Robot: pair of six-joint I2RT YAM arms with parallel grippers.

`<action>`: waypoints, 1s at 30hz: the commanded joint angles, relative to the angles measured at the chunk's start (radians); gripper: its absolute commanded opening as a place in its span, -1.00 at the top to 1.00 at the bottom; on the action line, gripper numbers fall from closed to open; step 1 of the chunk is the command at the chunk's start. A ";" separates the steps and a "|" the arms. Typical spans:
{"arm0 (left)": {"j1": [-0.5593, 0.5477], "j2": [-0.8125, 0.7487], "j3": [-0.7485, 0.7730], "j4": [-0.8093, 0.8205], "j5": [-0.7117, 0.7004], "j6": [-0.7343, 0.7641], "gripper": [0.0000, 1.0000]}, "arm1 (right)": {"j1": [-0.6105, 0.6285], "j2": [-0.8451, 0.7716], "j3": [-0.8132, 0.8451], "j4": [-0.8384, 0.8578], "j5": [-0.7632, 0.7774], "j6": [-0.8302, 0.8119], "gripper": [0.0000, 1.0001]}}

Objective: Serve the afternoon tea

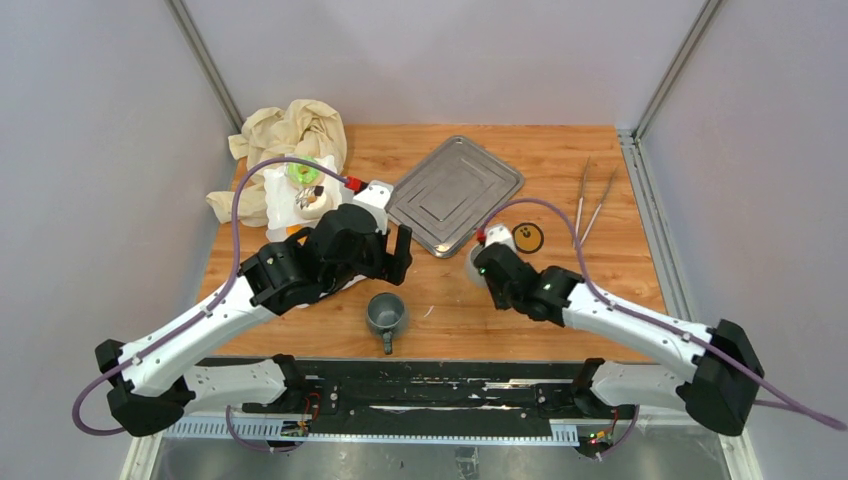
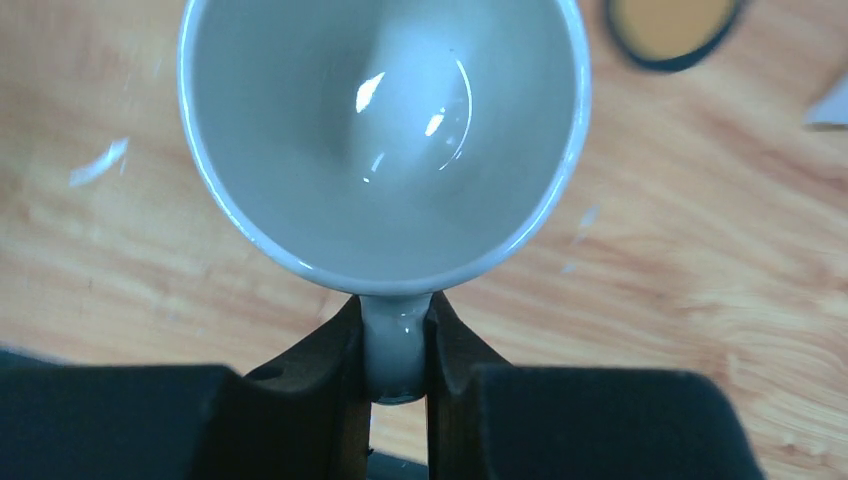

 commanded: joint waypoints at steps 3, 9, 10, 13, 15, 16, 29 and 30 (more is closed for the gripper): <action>-0.006 0.034 0.013 0.022 0.013 0.000 -0.78 | -0.312 -0.076 0.076 0.061 0.021 -0.140 0.99; -0.006 0.053 0.012 0.020 -0.008 -0.004 -0.78 | -0.476 0.044 0.112 0.128 -0.080 -0.186 0.99; -0.006 0.055 0.010 0.020 -0.008 -0.005 -0.78 | -0.489 0.068 0.115 0.141 -0.092 -0.186 0.99; -0.006 0.058 0.001 0.022 -0.011 0.002 -0.78 | -0.517 0.115 0.101 0.180 -0.118 -0.182 0.99; -0.006 0.062 0.000 0.016 -0.016 0.018 -0.78 | -0.530 0.124 0.080 0.211 -0.126 -0.180 0.99; -0.006 0.062 -0.003 0.016 -0.019 0.020 -0.78 | -0.537 0.125 0.073 0.221 -0.127 -0.179 0.99; -0.005 0.106 0.022 0.017 -0.014 0.040 -0.79 | -0.621 0.226 0.080 0.277 -0.182 -0.169 0.99; -0.005 0.107 0.020 0.017 -0.014 0.038 -0.79 | -0.623 0.234 0.077 0.284 -0.187 -0.169 0.99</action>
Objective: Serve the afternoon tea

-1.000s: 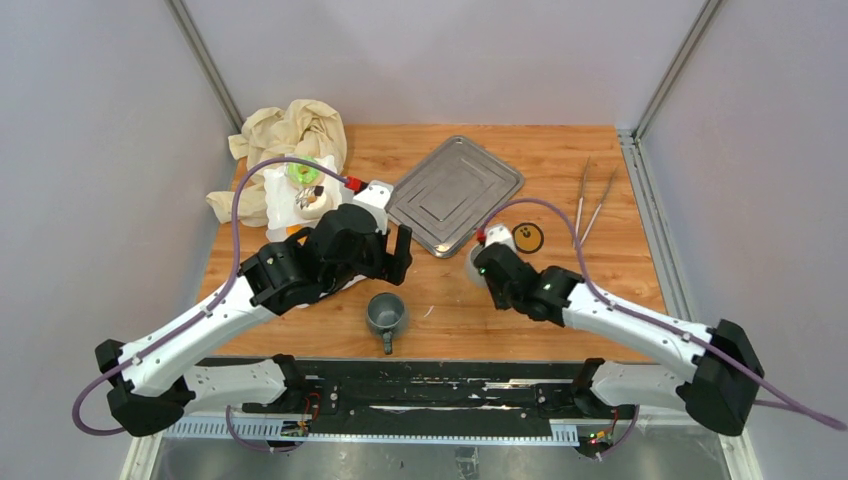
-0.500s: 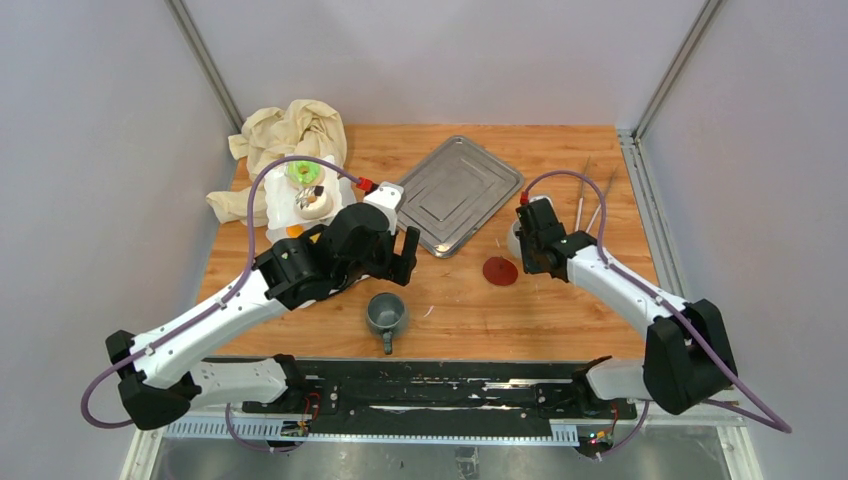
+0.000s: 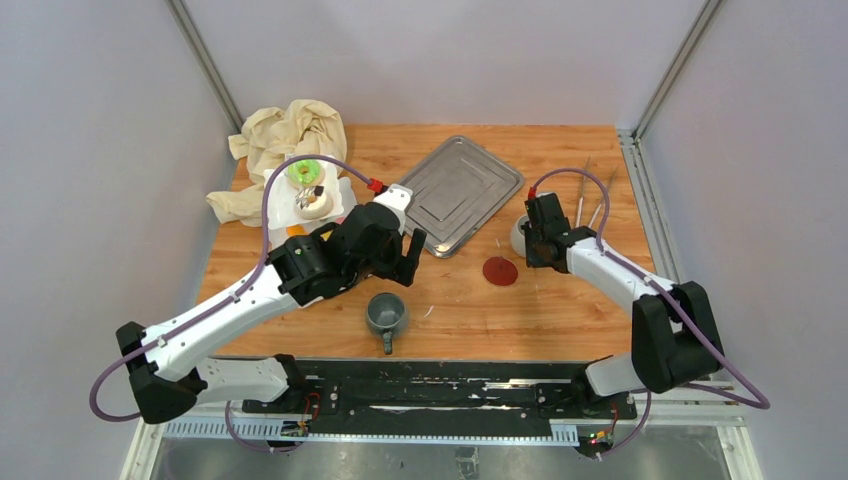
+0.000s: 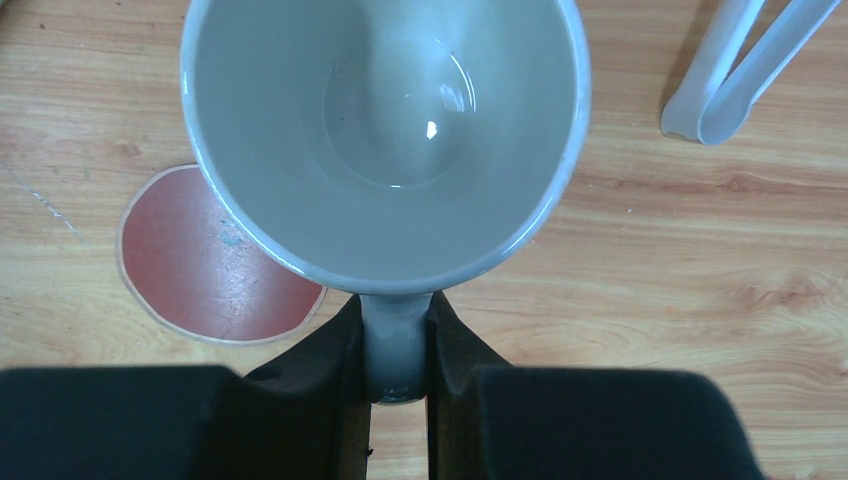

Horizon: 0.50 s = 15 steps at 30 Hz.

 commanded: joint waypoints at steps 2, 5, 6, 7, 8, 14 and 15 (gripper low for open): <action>-0.006 0.004 0.022 0.017 -0.012 0.008 -0.79 | -0.026 0.024 0.017 0.090 -0.018 0.002 0.99; -0.006 -0.002 0.020 0.017 -0.008 0.005 -0.79 | -0.028 0.029 0.009 0.093 -0.024 0.008 0.99; -0.005 -0.003 0.021 0.015 -0.008 0.005 -0.79 | -0.029 0.030 0.008 0.095 -0.024 0.009 0.99; -0.006 -0.005 0.021 0.016 -0.008 0.003 -0.79 | -0.031 0.029 0.005 0.097 -0.023 0.010 0.99; -0.006 -0.008 0.020 0.015 -0.009 0.002 -0.79 | -0.032 0.029 0.004 0.101 -0.020 0.012 0.99; -0.006 -0.010 0.022 0.016 -0.007 -0.002 -0.78 | -0.039 0.061 0.019 0.116 -0.005 0.003 0.99; -0.005 -0.009 0.023 0.016 -0.006 -0.002 -0.79 | -0.039 0.069 0.022 0.116 -0.004 0.000 0.99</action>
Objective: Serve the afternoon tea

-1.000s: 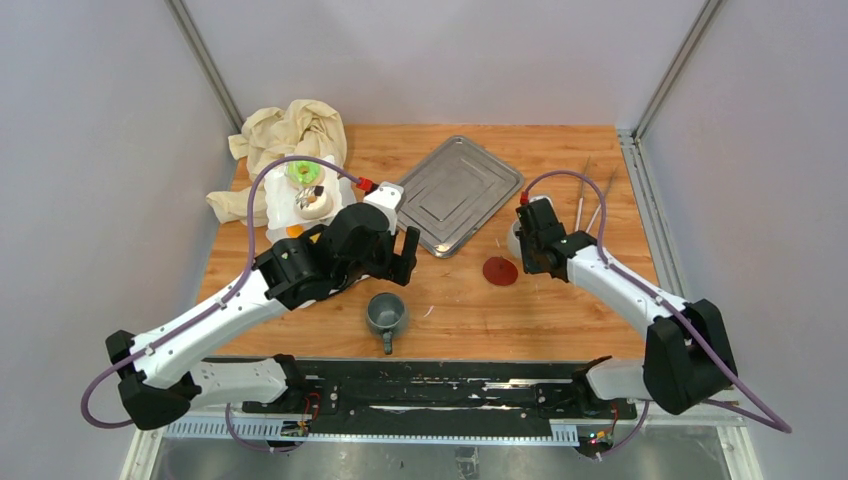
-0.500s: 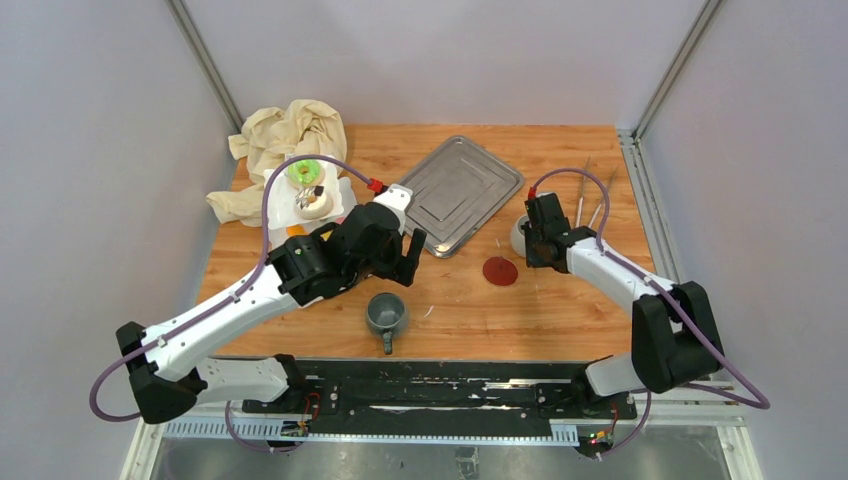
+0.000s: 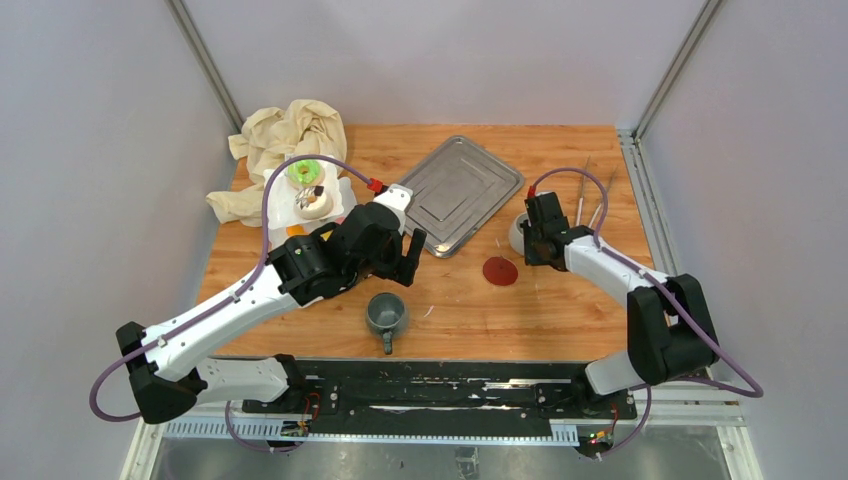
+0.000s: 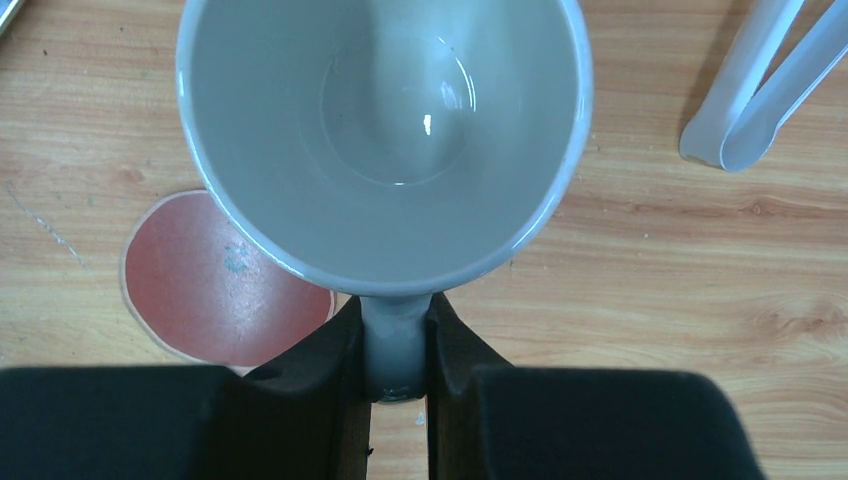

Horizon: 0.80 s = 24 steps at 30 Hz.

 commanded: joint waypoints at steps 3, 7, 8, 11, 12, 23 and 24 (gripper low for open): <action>-0.006 -0.009 0.027 0.015 -0.006 -0.001 -0.79 | -0.021 0.045 0.032 0.075 0.035 -0.005 0.99; -0.006 -0.007 0.032 0.007 -0.013 -0.001 -0.78 | -0.023 0.046 0.030 0.077 0.048 0.002 0.99; -0.006 -0.009 0.031 0.006 -0.015 -0.001 -0.78 | -0.023 0.044 0.027 0.079 0.052 0.005 0.99; -0.006 -0.010 0.027 0.003 -0.015 -0.004 -0.78 | -0.028 0.039 0.020 0.081 0.051 0.008 0.99; -0.006 -0.011 0.026 0.003 -0.015 -0.005 -0.78 | -0.030 0.038 0.016 0.081 0.051 0.010 0.99; -0.006 -0.022 0.012 -0.007 -0.019 -0.022 -0.85 | -0.036 0.009 -0.013 0.081 0.057 0.019 0.54; -0.006 -0.022 0.011 -0.006 -0.017 -0.023 -0.85 | -0.036 0.007 -0.014 0.081 0.055 0.019 0.47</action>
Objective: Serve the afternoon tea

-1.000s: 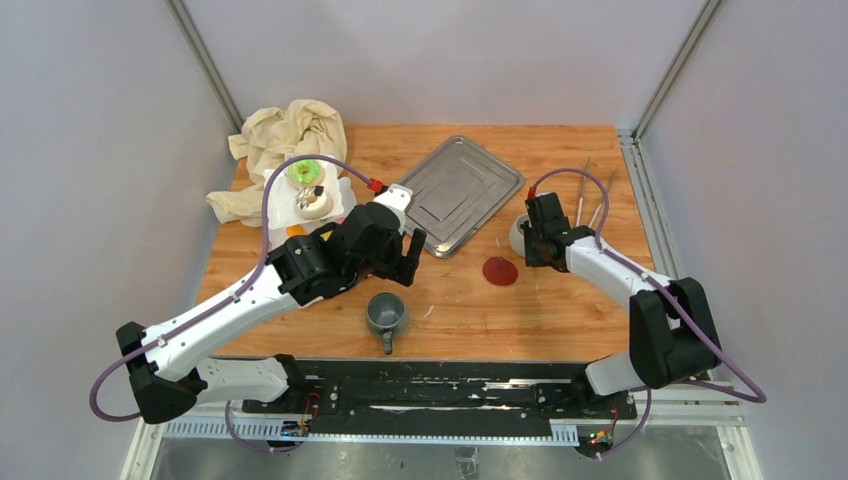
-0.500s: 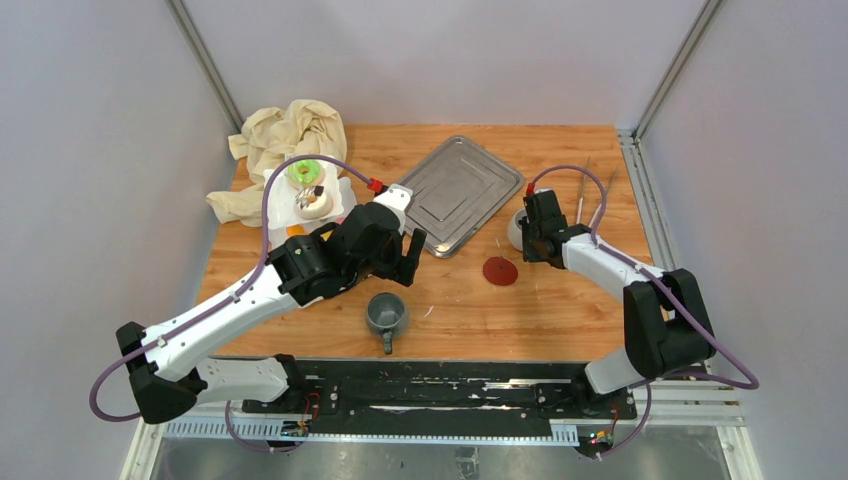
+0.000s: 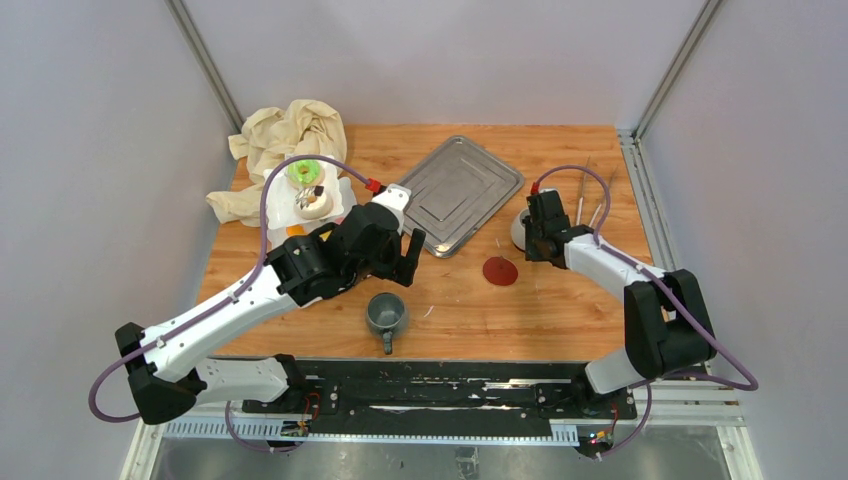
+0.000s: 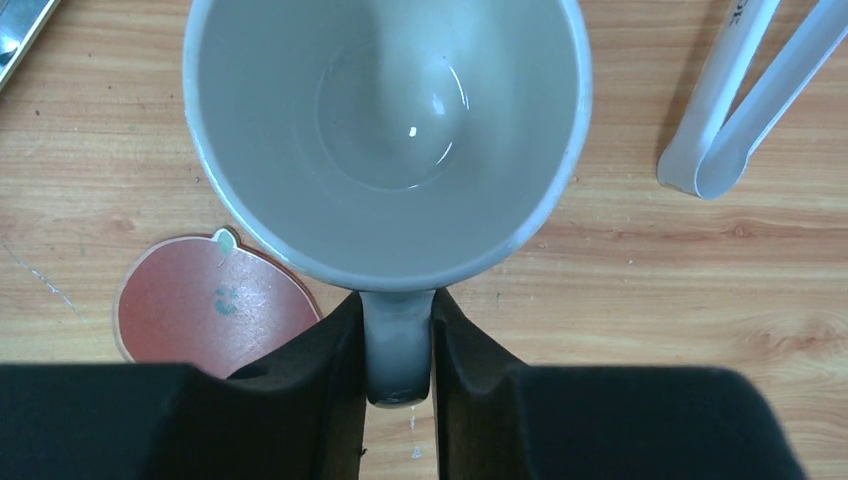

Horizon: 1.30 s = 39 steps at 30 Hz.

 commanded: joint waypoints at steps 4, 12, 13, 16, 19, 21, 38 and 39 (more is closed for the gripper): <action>-0.007 -0.020 0.008 0.002 -0.007 -0.022 -0.85 | -0.017 -0.044 -0.013 0.007 0.033 0.007 0.18; -0.018 -0.027 -0.032 -0.027 -0.036 -0.043 -0.87 | -0.018 -0.122 -0.013 -0.039 0.002 -0.008 -0.43; -0.024 -0.028 -0.039 -0.042 -0.049 -0.053 -0.87 | -0.017 -0.137 -0.011 -0.051 -0.009 -0.010 -0.44; -0.057 -0.026 -0.054 -0.101 -0.107 -0.107 -0.88 | -0.016 -0.193 0.000 -0.100 -0.048 -0.015 -0.47; -0.120 -0.013 -0.079 -0.162 -0.169 -0.205 -0.88 | -0.014 -0.267 -0.002 -0.145 -0.084 -0.018 -0.48; -0.175 -0.017 -0.122 -0.168 -0.195 -0.288 -0.88 | -0.014 -0.317 -0.007 -0.170 -0.103 -0.022 -0.49; -0.420 0.134 -0.344 -0.171 -0.328 -0.909 -0.89 | -0.015 -0.531 0.010 -0.287 -0.149 -0.040 -0.61; -0.429 0.155 -0.344 -0.171 -0.321 -0.930 -0.89 | -0.013 -0.539 0.006 -0.287 -0.152 -0.040 -0.61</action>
